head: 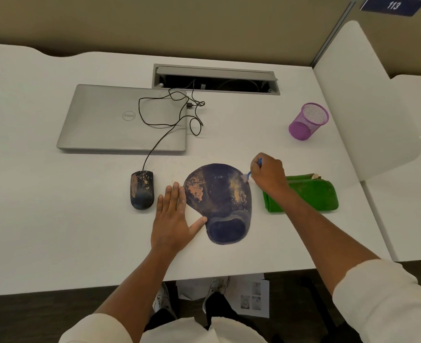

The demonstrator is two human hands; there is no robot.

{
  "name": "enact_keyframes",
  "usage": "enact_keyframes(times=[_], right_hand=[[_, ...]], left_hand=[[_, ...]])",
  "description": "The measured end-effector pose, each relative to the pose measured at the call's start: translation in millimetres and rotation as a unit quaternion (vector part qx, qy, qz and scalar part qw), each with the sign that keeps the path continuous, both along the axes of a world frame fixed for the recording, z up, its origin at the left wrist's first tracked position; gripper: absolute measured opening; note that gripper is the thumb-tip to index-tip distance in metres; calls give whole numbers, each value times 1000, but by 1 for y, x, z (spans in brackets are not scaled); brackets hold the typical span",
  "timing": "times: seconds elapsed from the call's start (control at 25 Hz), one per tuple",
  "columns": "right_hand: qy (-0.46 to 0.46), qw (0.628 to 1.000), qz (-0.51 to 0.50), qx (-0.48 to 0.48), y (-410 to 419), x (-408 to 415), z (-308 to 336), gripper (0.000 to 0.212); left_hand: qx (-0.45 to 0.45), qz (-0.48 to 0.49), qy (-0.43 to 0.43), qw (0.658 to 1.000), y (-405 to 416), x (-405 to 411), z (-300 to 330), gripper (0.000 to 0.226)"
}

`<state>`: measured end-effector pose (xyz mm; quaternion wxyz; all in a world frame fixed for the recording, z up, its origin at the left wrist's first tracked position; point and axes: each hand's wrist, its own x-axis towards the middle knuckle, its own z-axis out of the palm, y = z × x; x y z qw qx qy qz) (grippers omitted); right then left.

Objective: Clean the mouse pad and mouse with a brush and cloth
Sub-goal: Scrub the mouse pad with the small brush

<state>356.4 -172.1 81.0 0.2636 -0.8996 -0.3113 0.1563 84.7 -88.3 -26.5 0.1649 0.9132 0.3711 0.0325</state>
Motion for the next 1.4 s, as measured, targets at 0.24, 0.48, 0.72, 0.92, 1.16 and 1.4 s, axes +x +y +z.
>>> enact_keyframes(times=[0.24,0.48,0.72,0.92,1.16,1.4], right_hand=[[64,997,36,5,10,-2,0,14],[13,987,141,-77,38,-13,2,18],[10,983,170,-73,57,-22,3,18],[-15,979,183,-94,61,-17,8,19],[-8,968,204,-147,59,-12,4,18],[28,969,228,-88,59,-22,2,20]], left_hand=[[1,-1,7,1000,0,0,-1,106],[4,-1,17,1000,0,0,0,106],[1,3,26,1000,0,1,2,106],[2,2,23,1000,0,1,3,105],[3,4,16,1000,-2,0,5,105],[2,15,29,999,-4,4,5,104]])
